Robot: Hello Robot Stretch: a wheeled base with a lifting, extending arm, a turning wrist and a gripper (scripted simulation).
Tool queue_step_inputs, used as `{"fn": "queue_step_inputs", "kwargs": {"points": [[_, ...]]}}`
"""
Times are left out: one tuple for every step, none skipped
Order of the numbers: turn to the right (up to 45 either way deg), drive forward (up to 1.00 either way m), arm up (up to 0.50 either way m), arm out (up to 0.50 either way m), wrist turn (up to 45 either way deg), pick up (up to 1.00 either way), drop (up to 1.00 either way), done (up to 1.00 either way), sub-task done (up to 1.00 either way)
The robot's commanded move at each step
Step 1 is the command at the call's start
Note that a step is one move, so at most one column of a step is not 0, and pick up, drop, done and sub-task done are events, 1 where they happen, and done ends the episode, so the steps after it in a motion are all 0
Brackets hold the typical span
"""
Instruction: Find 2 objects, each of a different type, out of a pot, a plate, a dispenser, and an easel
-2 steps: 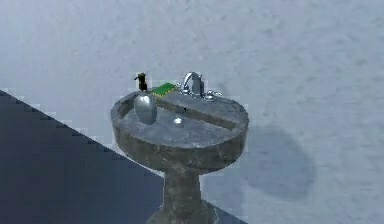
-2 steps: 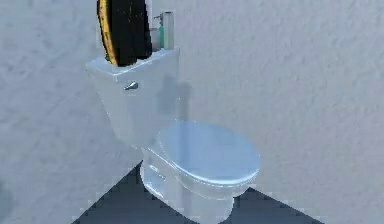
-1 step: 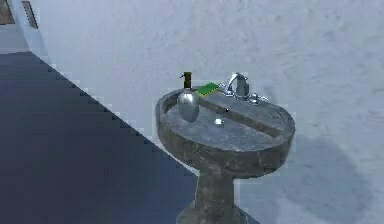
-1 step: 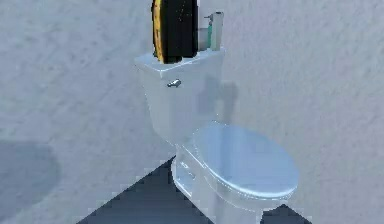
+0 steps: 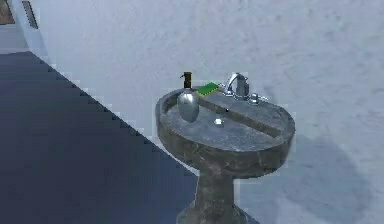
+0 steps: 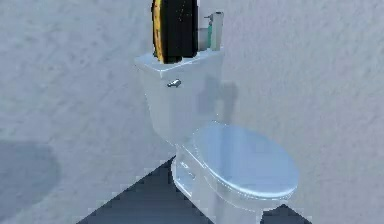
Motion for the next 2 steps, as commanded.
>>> {"fn": "queue_step_inputs", "kwargs": {"points": [[-45.0,0.0,0.0,0.0,0.0,0.0,0.0,0.0,0.0],[-45.0,0.0,0.0,0.0,0.0,0.0,0.0,0.0,0.0]]}}
